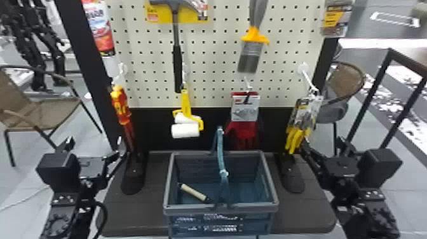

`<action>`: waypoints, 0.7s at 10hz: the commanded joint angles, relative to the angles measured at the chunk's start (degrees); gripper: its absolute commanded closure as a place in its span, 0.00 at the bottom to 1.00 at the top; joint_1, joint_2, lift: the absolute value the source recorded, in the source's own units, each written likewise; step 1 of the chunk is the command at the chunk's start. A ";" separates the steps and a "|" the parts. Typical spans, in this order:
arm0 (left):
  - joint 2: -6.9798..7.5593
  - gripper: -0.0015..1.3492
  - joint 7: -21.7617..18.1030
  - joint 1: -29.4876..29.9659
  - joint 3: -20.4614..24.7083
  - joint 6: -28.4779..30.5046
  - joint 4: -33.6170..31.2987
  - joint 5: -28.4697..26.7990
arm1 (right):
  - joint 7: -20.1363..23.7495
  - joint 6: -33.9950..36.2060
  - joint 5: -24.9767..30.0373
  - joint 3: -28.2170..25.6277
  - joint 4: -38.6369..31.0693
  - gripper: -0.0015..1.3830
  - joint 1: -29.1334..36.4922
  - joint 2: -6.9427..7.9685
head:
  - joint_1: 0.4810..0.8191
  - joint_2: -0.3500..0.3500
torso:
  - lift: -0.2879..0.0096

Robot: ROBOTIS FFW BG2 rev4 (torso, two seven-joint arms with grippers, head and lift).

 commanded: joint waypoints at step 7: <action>-0.09 0.09 0.00 -0.04 0.08 0.00 0.00 0.04 | 0.00 0.62 -0.26 0.00 -0.87 0.27 0.00 0.23 | 0.20 0.50 | 0.63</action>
